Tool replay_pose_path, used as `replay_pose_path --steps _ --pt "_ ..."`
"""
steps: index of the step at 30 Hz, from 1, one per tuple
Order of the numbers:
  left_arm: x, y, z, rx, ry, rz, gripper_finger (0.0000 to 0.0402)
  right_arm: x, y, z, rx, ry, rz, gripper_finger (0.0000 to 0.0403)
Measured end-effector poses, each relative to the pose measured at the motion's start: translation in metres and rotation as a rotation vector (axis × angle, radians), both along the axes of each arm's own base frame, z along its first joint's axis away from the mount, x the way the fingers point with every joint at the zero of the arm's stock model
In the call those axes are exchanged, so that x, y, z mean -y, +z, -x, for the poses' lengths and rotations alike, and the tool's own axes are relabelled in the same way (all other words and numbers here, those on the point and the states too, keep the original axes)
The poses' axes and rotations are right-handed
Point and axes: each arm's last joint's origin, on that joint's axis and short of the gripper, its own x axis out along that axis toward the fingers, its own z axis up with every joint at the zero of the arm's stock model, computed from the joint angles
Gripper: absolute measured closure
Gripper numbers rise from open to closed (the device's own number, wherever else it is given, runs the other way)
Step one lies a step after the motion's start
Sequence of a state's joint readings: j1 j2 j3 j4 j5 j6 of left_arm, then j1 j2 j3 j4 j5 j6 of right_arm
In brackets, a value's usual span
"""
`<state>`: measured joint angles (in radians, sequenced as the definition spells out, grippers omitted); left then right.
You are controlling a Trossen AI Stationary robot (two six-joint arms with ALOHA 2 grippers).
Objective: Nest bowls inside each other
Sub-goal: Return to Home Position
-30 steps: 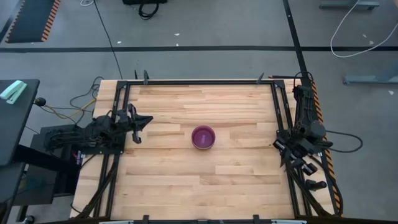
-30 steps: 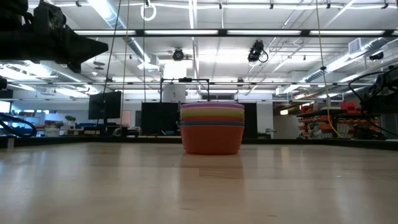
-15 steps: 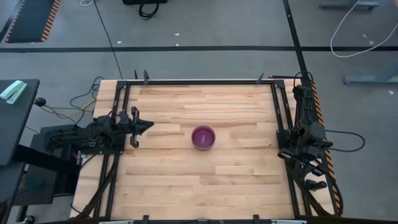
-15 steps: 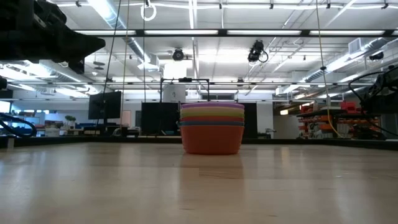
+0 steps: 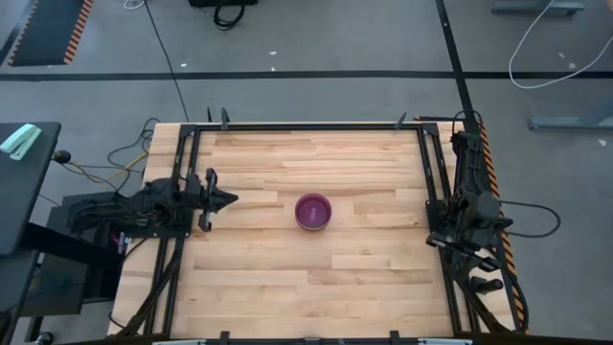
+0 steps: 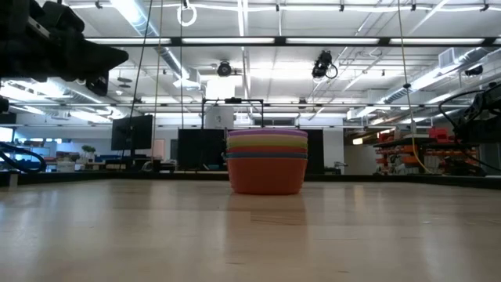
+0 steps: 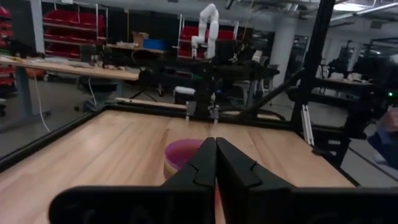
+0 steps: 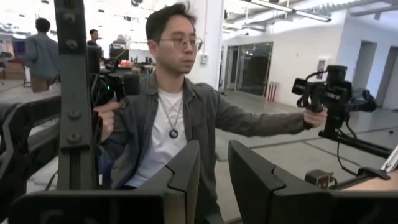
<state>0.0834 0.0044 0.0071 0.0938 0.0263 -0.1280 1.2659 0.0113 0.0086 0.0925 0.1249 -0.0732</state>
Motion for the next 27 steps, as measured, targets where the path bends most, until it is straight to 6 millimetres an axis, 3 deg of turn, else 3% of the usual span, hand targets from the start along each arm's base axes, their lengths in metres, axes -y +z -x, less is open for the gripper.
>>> replay_pose_path --steps 6,16,27 --pt "0.0002 -0.0049 -0.0004 -0.048 -0.008 0.024 0.037 -0.0003 -0.0048 -0.0001 -0.015 0.0 0.048 0.0309" --pt "0.0003 -0.0069 -0.0005 -0.071 -0.011 0.016 0.0395 -0.0004 -0.0053 0.0 -0.009 0.006 0.056 0.0309" --pt "0.0002 -0.0073 -0.0006 -0.077 -0.01 -0.002 0.0356 -0.0004 -0.0052 0.0 -0.03 0.007 0.046 0.0309"
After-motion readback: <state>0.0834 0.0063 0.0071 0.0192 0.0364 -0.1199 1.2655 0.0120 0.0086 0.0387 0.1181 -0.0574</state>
